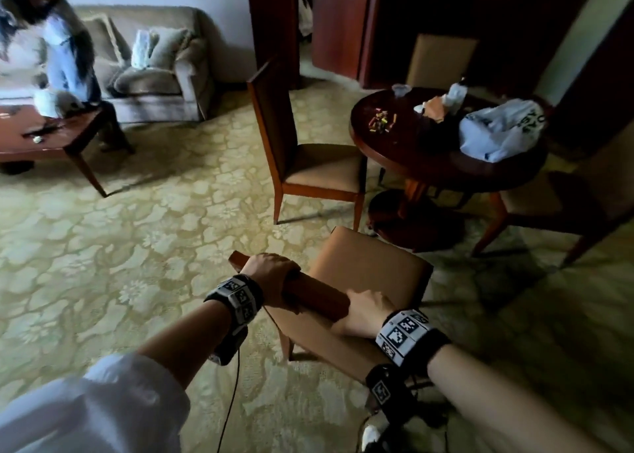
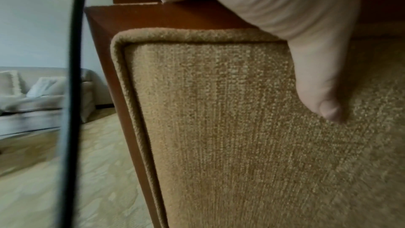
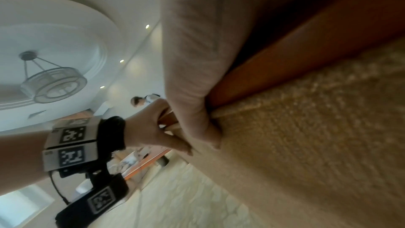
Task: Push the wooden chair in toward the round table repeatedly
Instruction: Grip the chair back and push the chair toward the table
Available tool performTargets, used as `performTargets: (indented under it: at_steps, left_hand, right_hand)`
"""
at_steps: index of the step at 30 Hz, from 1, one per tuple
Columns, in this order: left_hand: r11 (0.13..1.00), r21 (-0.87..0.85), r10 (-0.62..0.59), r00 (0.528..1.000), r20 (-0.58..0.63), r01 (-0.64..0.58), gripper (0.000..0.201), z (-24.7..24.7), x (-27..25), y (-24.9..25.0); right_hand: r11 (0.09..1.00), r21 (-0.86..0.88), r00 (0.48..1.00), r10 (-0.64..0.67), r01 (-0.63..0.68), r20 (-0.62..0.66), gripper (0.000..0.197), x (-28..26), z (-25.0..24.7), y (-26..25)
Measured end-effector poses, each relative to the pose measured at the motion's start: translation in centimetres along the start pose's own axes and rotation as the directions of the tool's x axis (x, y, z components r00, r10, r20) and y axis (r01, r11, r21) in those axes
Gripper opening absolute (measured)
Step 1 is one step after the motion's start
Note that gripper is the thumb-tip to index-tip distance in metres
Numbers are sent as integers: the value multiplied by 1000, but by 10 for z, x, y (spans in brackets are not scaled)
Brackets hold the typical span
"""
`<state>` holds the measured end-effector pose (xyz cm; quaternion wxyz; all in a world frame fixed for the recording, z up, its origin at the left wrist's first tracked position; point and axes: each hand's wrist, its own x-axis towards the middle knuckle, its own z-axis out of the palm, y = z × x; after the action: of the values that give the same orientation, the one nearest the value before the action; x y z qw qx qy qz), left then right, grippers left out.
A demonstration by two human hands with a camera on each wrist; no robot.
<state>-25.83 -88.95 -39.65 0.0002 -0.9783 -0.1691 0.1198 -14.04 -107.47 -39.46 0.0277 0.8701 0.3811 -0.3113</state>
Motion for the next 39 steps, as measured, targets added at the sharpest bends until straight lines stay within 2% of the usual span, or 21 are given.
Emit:
performTargets:
  at_steps: [3, 8, 11, 15, 21, 26, 32, 39]
  left_hand:
    - [998, 22, 53, 998, 31, -54, 84, 0, 2, -17]
    - [995, 68, 71, 997, 40, -74, 77, 0, 4, -29]
    - [992, 98, 73, 997, 33, -76, 76, 2, 7, -29]
    - [988, 121, 95, 995, 7, -95, 71, 4, 10, -32]
    - [983, 153, 101, 995, -9, -99, 70, 6, 11, -33]
    - [977, 184, 109, 994, -14, -105, 68, 7, 14, -35]
    - [976, 201, 87, 996, -6, -84, 63, 9, 16, -36]
    - [978, 203, 57, 998, -18, -52, 63, 12, 15, -34]
  right_hand:
    - [992, 80, 995, 95, -93, -20, 77, -11, 2, 7]
    - [965, 163, 967, 228, -208, -115, 79, -27, 11, 4]
    - [953, 127, 937, 294, -274, -190, 72, -35, 17, 0]
    - [941, 93, 899, 339, -326, -277, 74, -42, 27, 4]
    - [923, -1, 869, 361, -384, -339, 80, -60, 30, 23]
    - [922, -24, 865, 353, -386, -356, 69, -61, 30, 28]
    - [928, -21, 881, 345, -372, -323, 57, -54, 30, 32]
    - [937, -65, 898, 306, -342, -317, 55, -43, 33, 40]
